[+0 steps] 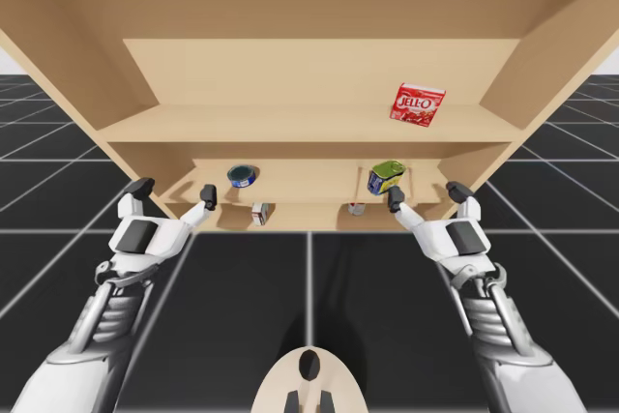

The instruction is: Look through the shelves, find the pudding box, and take it.

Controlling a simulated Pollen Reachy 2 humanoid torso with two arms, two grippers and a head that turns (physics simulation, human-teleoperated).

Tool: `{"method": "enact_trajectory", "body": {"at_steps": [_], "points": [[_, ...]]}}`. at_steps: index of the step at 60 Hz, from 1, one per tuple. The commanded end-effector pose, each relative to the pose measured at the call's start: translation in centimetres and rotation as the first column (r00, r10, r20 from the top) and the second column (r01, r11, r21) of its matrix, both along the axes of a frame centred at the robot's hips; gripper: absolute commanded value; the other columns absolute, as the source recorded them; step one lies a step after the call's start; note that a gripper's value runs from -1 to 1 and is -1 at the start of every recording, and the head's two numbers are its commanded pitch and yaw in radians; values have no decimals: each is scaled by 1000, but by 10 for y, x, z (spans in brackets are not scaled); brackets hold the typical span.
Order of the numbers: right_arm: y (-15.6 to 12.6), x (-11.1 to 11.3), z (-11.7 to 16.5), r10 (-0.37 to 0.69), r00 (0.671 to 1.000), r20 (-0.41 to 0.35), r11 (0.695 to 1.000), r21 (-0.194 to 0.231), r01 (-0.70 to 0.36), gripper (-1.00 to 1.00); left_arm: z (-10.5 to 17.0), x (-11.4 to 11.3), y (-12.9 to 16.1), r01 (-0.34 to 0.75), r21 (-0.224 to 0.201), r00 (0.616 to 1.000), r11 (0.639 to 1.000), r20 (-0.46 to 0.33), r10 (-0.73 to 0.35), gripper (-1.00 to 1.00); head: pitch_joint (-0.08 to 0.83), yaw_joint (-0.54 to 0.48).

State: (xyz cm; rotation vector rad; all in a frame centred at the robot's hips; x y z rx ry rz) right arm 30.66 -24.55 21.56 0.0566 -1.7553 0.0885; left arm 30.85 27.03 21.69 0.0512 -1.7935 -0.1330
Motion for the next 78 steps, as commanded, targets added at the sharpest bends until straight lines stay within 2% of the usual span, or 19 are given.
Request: {"method": "enact_trajectory", "body": {"at_steps": [1,12,34,48,64,72,77,78], "points": [[2,-3,-1,-8,1000,-16,1000,23,9,-1000,0,0,-1,1,1,1000,1000,-2,-1,-1000,1,-7],[4,-3,2,7,1000,-21,1000,25,-6,-1000,0,0,-1,2,0,1000,1000,-2,-2,-1000,63,-10],[4,-2,-1,3,1000,-31,1000,19,-2,-1000,-1,0,-2,6,6,1000,1000,-2,-6,-1000,357,3],[5,-1,-3,5,999,-37,1000,14,-5,-1000,0,0,-2,8,7,1000,1000,1,-8,-1000,493,90],[7,-1,-5,11,999,-47,1000,7,-11,-1000,1,-3,-6,23,4,1000,1000,8,-23,-1000,564,212],[9,0,-6,13,999,-50,1000,4,-13,-1000,3,-8,-12,54,-22,999,998,7,-54,-1000,578,235],[8,0,-6,9,999,-49,1000,5,-9,-1000,7,-13,-16,94,-92,995,991,-14,-95,-1000,575,236],[8,0,-6,8,999,-48,1000,7,-8,-1000,9,-17,-18,112,-124,992,986,-35,-117,-1000,572,236]]}}
